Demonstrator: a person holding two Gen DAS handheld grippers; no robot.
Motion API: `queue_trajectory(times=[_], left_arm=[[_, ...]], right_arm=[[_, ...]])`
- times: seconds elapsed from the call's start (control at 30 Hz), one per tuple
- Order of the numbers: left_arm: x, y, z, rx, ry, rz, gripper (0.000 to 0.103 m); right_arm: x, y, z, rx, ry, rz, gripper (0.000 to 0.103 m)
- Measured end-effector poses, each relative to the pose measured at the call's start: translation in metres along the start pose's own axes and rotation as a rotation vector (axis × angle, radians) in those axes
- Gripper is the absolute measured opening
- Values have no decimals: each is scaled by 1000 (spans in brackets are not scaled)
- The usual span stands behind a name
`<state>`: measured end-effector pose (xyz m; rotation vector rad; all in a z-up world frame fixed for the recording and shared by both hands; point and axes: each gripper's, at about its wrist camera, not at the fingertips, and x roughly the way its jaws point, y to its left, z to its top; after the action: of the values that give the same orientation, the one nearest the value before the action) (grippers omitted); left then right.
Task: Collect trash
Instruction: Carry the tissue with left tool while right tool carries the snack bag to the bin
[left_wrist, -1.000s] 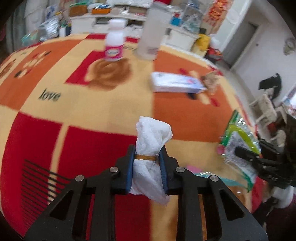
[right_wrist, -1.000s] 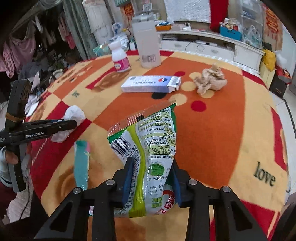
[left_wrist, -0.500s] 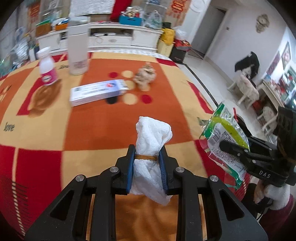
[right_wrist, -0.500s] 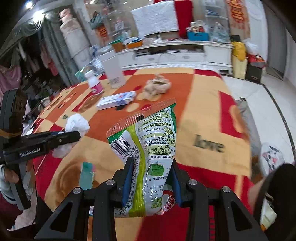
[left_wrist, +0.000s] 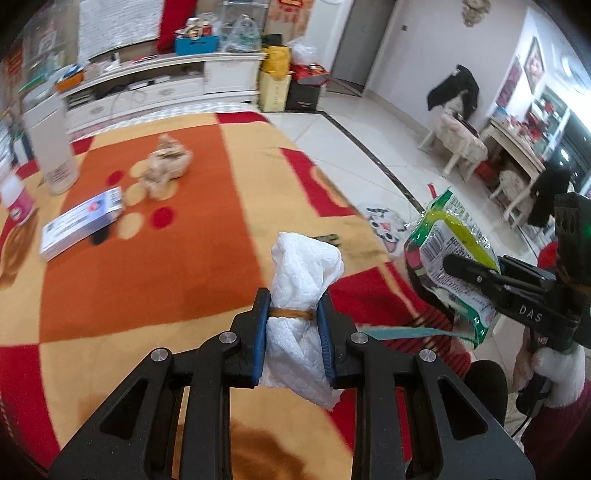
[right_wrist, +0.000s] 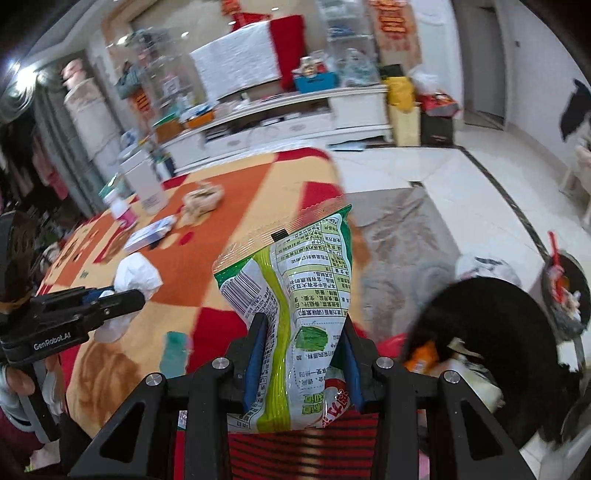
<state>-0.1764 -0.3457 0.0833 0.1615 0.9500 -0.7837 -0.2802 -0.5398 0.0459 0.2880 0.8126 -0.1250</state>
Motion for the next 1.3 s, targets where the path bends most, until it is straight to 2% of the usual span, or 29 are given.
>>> queue_trajectory(times=[0.53,0.9,1.23,1.3], left_arm=[[45,-79,25,121,38,-65,22],[88,-129,36,143,105,-164,22],[120,-164,38,122,167,-244,23],[123,-169,37,125,167,-248,23]], right_arm=[[-31,-115,-25,191,-9,-159,36],[-27,-156,-36,259,7,-283,36],[-18,-168,-39,267,23,-302,37],[-17,-168,-39,266,25,-306,43]])
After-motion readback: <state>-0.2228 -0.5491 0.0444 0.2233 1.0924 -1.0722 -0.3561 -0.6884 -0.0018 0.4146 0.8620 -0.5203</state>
